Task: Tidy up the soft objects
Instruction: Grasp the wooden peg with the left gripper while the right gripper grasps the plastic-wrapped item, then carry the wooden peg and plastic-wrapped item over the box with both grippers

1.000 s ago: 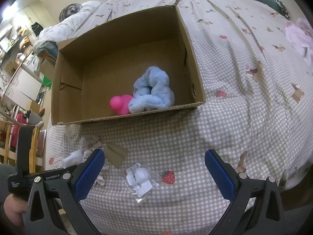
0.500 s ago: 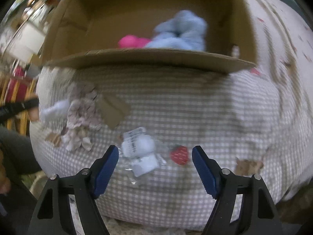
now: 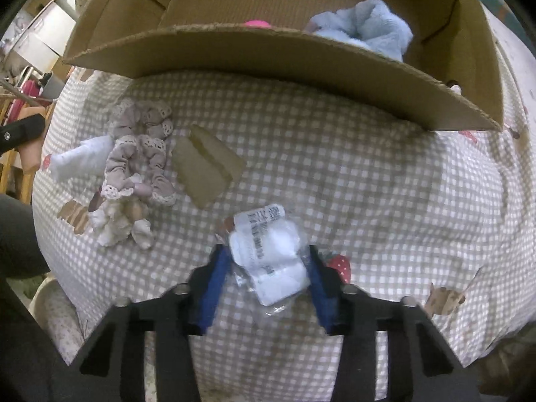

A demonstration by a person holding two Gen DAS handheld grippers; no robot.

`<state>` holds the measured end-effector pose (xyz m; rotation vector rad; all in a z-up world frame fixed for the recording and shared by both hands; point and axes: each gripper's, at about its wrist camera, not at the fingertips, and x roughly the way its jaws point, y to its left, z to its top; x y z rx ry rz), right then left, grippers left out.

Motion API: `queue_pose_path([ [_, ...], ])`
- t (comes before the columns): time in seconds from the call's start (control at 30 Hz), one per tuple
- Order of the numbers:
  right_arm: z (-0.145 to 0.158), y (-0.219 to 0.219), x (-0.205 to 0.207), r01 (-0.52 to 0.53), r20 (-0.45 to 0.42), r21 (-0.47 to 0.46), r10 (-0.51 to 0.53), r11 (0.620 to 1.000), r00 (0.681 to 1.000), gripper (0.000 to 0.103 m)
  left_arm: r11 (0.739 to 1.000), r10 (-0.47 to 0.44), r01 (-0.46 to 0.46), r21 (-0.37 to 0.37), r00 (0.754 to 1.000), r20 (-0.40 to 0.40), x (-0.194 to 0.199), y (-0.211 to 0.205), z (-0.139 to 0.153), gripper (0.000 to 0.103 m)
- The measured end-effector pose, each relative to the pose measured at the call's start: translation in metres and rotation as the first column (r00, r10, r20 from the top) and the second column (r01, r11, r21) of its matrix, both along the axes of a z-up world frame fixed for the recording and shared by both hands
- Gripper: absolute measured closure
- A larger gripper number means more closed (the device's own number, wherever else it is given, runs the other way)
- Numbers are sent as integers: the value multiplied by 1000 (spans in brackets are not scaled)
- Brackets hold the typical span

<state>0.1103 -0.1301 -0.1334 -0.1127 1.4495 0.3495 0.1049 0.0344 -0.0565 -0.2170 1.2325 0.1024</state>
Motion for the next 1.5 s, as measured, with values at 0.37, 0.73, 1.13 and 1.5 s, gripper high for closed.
queue_pose_path([
  [0.37, 26, -60, -6, 172, 77, 55, -176, 984, 981, 70, 998, -17, 17, 68, 1000, 11, -2, -2, -1, 99],
  [0.73, 58, -86, -18, 187, 150, 154, -210, 970, 966, 70, 996, -11, 8, 93, 999, 32, -3, 0, 0, 99],
  [1.13, 109, -118, -21, 194, 241, 245, -253, 950, 937, 70, 988, -26, 14, 151, 996, 80, -7, -5, 17, 99],
  [1.5, 151, -125, -30, 180, 363, 293, -283, 939, 888, 70, 979, -121, 81, 186, 968, 220, 8, -11, 86, 99],
])
